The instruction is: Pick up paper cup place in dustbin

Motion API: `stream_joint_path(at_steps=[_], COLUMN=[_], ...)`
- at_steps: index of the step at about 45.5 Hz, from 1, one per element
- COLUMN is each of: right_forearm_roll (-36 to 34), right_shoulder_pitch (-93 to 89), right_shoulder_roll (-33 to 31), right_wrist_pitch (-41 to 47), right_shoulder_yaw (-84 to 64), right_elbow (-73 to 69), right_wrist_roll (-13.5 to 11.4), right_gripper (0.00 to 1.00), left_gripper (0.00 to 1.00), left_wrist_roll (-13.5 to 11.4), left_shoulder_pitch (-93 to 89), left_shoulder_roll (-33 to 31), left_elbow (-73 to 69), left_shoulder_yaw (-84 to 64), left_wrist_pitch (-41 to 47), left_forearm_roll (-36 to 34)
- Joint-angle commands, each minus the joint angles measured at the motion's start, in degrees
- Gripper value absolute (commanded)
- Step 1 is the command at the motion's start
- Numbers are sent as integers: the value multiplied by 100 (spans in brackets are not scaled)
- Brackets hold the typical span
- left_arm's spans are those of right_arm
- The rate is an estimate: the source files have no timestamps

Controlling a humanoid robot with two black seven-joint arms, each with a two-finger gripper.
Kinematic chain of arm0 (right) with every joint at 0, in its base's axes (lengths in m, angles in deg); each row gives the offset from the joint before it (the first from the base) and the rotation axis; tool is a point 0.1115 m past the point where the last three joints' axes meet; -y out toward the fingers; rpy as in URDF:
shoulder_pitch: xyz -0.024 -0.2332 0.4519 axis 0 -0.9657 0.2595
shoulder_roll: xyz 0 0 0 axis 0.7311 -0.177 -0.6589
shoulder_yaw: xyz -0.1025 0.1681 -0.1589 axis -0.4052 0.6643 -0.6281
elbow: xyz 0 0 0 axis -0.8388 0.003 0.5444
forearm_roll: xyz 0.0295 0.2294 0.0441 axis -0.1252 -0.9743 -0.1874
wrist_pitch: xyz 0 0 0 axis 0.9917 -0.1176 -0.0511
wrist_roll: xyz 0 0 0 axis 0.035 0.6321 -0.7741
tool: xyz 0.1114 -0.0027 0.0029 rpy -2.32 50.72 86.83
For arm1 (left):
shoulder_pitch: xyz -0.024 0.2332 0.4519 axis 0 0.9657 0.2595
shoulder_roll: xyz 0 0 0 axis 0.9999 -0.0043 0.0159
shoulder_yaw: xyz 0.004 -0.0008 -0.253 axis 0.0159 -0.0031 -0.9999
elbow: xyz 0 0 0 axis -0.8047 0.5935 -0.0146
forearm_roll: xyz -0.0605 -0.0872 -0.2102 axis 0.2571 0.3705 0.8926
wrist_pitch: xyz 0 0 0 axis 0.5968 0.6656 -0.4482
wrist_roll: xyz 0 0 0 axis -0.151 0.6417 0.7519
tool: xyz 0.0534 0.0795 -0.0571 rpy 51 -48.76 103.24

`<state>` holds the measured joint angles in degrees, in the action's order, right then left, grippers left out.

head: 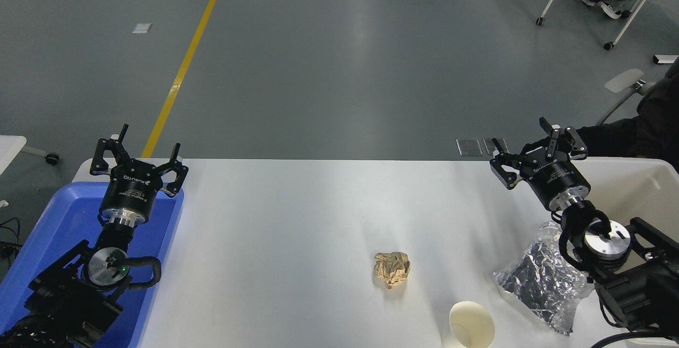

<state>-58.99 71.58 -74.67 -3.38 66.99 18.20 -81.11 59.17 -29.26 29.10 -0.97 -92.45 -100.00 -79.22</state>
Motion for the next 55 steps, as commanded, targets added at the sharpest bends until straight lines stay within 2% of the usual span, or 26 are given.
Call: stream_joint_path(at_steps=[1, 10, 15, 22, 28, 34, 44, 49, 55], right_forearm_roll=[2, 142, 475, 1749, 2523, 2893, 3526, 3772, 3974], right_shoulder_pitch=[-34, 0, 211, 993, 1827, 3013, 5281, 6625, 8058], right_shoulder_roll=[45, 27, -34, -745, -1404, -1748, -1818, -1704, -1274], right_wrist_pitch=[33, 33, 42, 42, 50, 94, 305, 647, 1087], right_shoulder_yaw=[-8, -34, -219, -1035, -1932, -3284, -6430, -8205, -9832], right_elbow=[13, -23, -119, -453, -901, -1033, -1393, -1832, -2544], right_wrist_roll=[0, -9, -44, -70, -88, -193, -220, -220, -211], right_gripper=[100, 100, 100, 100, 100, 100, 100, 100, 100], left_gripper=[100, 100, 100, 100, 100, 100, 100, 100, 100], left_wrist_roll=[8, -1, -1, -1, -1, -1, -1, -1, -1], left_shoulder_pitch=[14, 5, 5, 5, -4, -4, -4, -4, -4], left_shoulder_roll=[-9, 0, 0, 0, 0, 0, 0, 0, 0], left_elbow=[-3, -3, -3, -3, -3, -3, -3, -3, -3], left_shoulder_yaw=[-13, -5, -5, 4, 4, 4, 13, 13, 13], left_wrist_pitch=[-2, -2, -2, -2, -2, -2, -2, -2, -2], left_forearm_roll=[-29, -3, -3, -3, -3, -3, -3, -3, -3])
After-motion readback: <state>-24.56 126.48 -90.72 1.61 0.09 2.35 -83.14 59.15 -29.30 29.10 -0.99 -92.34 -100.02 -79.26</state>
